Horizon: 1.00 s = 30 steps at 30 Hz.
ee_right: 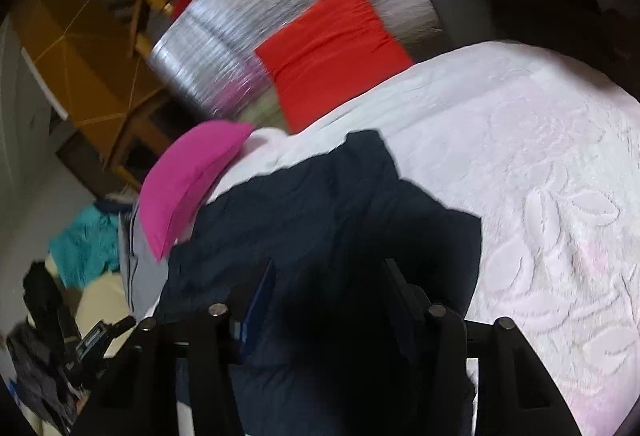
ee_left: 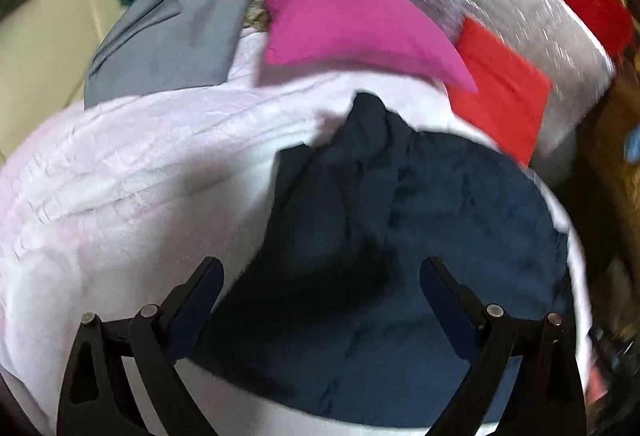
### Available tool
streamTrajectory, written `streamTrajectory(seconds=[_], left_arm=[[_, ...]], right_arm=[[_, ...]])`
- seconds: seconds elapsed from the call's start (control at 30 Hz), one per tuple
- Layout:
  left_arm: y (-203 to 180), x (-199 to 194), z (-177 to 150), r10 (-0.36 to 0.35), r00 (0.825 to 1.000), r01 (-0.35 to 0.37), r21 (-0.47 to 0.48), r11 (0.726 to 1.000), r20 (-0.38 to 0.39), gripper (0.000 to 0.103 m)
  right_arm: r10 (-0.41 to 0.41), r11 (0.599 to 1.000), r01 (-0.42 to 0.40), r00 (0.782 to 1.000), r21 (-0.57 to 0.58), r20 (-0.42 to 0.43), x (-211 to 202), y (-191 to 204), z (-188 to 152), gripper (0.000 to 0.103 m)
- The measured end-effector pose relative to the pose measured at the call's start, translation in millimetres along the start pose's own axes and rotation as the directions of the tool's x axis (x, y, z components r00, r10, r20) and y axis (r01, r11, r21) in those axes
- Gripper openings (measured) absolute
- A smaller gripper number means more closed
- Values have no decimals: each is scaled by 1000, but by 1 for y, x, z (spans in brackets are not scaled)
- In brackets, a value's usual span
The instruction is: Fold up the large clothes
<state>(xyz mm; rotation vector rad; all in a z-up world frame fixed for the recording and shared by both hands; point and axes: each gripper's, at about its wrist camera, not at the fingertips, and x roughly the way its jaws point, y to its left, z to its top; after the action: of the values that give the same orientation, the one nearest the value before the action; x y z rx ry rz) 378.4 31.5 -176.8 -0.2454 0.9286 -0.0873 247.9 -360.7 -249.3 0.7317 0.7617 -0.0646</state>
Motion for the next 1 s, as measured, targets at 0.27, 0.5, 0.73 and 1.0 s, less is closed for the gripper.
streamTrajectory(seconds=[0.27, 0.5, 0.73, 1.0], left_arm=[[-25, -3, -47, 11, 999, -4, 135, 991, -52, 98], [-33, 6, -49, 51, 999, -47, 210, 977, -14, 98], [-37, 8, -40, 68, 998, -69, 228, 971, 16, 98], [-39, 14, -33, 77, 997, -81, 231, 970, 25, 98]], right_arm=[[-95, 994, 100, 990, 50, -104, 12, -9, -22, 49], [-124, 990, 134, 976, 49, -177, 37, -19, -25, 50], [-104, 994, 100, 988, -33, -118, 23, 17, -4, 51], [-45, 988, 22, 988, -151, -149, 92, 102, 44, 51]])
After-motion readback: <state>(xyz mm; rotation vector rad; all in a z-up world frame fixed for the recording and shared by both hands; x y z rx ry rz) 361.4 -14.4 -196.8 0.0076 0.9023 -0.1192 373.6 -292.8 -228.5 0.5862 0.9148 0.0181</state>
